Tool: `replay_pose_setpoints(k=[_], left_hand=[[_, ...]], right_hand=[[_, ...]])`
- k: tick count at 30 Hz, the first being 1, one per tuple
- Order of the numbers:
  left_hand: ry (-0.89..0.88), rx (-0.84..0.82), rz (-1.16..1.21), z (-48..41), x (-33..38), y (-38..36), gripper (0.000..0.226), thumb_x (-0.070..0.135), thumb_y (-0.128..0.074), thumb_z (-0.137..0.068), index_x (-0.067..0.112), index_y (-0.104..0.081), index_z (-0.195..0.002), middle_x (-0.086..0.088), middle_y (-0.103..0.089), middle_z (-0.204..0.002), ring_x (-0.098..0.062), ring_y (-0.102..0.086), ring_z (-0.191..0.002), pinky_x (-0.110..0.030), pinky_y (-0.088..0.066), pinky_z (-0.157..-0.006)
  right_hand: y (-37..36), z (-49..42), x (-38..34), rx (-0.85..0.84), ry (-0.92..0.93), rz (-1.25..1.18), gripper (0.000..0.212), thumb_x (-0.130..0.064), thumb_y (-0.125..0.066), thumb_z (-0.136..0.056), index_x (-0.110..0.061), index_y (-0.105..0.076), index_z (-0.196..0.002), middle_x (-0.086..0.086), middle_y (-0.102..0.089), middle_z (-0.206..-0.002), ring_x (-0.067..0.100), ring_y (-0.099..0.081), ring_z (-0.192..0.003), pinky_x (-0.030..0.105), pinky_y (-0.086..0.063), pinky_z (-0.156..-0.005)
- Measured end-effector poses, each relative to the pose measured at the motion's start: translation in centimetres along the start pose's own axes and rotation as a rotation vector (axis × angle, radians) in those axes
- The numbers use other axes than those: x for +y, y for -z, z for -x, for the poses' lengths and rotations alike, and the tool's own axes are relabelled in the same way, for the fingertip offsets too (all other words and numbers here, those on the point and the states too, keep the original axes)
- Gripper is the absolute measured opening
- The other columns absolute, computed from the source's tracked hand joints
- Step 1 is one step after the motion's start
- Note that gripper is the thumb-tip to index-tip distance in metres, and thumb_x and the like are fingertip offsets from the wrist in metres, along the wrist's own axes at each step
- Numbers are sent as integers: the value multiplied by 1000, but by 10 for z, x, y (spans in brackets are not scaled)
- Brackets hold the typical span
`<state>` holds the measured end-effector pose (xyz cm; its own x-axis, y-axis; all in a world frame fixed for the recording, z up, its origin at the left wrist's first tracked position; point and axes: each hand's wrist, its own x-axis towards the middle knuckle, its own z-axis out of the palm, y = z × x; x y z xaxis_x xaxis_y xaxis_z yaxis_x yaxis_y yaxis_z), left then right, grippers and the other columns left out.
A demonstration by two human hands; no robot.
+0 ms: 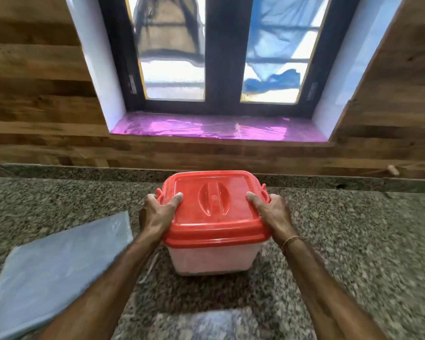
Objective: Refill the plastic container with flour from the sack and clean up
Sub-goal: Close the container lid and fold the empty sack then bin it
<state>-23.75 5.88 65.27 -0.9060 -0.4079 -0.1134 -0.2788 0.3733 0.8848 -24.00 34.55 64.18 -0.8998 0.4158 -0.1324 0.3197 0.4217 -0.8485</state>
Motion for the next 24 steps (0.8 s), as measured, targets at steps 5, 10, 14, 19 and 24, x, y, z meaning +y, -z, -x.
replay_pose_setpoints(k=[5, 10, 14, 19, 24], left_hand=[[10, -34, 41, -38, 50, -60, 85, 64, -80, -77, 5, -56, -133, -15, -70, -119, -30, -69, -98, -39, -58, -81], [-13, -69, -6, -82, 81, -129, 82, 66, -79, -76, 6, -60, -130, -15, -72, -118, -31, -70, -102, -35, -53, -80], [-18, -80, -43, -105, 92, -171, 91, 80, -73, -66, 12, -62, -126, -13, -72, -114, -31, -68, -102, -39, -55, -83], [-14, -72, -60, -121, 104, -196, 76, 66, -76, -80, 10, -60, -129, -10, -69, -115, -25, -63, -96, -34, -48, -77], [-5, -86, -79, -133, 96, -201, 81, 79, -72, -72, 17, -61, -122, -6, -71, -110, -25, -69, -94, -43, -59, -86]], right_hand=[[25, -78, -6, 33, 22, -29, 75, -77, -69, -71, -15, -71, -113, 5, -76, -98, 27, -74, -87, 44, -64, -78], [45, -150, 5, 83, -5, -58, 76, -78, -69, -71, -15, -68, -115, 6, -75, -106, 28, -72, -95, 41, -61, -83], [54, -198, 15, 109, -11, -43, 68, -67, -74, -79, -10, -69, -115, 10, -75, -107, 31, -71, -99, 40, -59, -86], [56, -222, 24, 90, -40, -51, 68, -66, -72, -82, -9, -67, -118, 13, -73, -111, 34, -69, -103, 40, -56, -88], [51, -224, 27, 113, -36, -77, 85, -82, -62, -68, -14, -66, -118, 9, -73, -110, 32, -69, -101, 47, -58, -90]])
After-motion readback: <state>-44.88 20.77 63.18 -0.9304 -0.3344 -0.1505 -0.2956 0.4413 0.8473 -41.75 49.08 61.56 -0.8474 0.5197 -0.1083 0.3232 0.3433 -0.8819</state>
